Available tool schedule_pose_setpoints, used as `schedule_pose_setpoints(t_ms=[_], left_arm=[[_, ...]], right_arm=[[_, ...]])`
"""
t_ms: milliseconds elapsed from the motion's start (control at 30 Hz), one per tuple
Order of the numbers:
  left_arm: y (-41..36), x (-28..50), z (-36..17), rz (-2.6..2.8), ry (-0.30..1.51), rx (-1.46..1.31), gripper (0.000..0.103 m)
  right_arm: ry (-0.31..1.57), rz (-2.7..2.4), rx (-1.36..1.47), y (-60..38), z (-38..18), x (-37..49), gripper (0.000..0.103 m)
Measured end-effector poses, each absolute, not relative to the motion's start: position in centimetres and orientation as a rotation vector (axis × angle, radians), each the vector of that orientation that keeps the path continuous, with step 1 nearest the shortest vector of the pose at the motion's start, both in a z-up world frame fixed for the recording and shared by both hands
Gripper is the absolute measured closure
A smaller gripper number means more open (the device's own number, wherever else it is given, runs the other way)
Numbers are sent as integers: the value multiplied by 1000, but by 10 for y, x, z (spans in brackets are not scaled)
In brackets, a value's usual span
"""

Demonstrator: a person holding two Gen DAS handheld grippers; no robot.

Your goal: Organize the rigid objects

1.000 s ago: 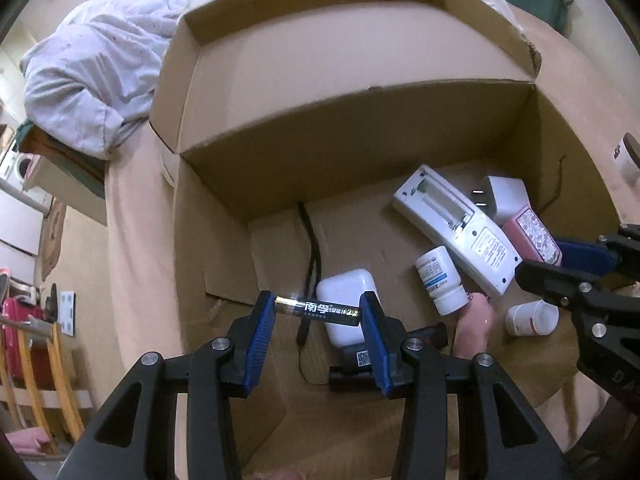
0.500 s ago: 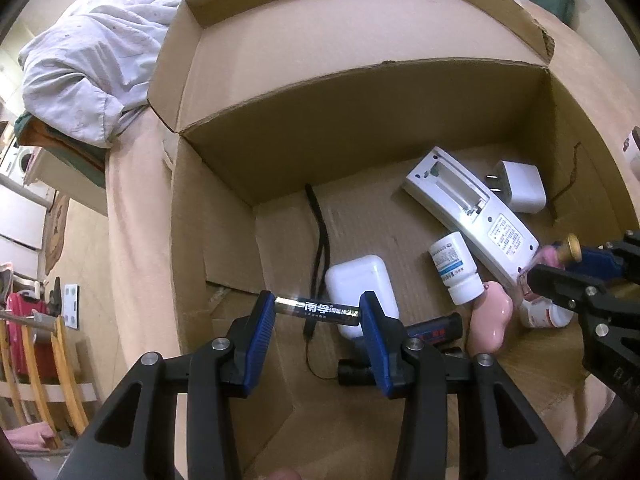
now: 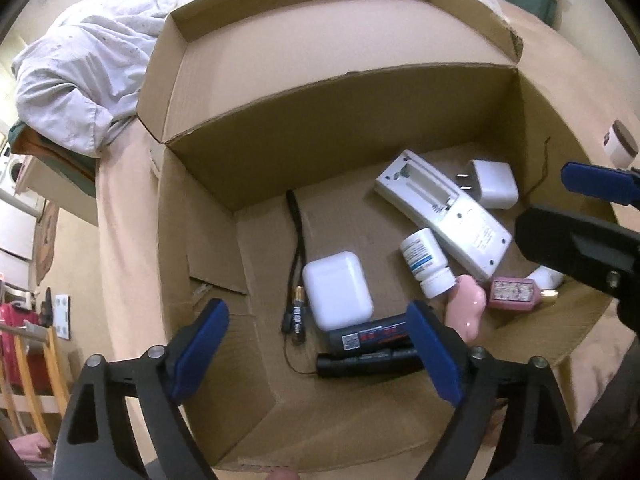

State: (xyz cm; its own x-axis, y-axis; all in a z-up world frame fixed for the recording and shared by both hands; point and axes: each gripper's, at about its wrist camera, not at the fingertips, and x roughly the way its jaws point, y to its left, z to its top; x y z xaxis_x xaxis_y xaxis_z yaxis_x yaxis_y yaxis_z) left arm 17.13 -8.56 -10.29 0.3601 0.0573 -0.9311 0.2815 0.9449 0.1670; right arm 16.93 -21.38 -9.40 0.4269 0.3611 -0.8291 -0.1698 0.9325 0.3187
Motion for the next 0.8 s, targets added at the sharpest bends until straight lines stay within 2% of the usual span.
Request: schedule_pose_setpoints(t_ms=[533,800], left_arm=[[-79,169,-95,-149,1182,263,14],[-64,167,-62,-168,1141,188,14]], right_arm=[[1079,345,181,-213,-92,168,7],[1059,348,193,-221,-81,166,7]])
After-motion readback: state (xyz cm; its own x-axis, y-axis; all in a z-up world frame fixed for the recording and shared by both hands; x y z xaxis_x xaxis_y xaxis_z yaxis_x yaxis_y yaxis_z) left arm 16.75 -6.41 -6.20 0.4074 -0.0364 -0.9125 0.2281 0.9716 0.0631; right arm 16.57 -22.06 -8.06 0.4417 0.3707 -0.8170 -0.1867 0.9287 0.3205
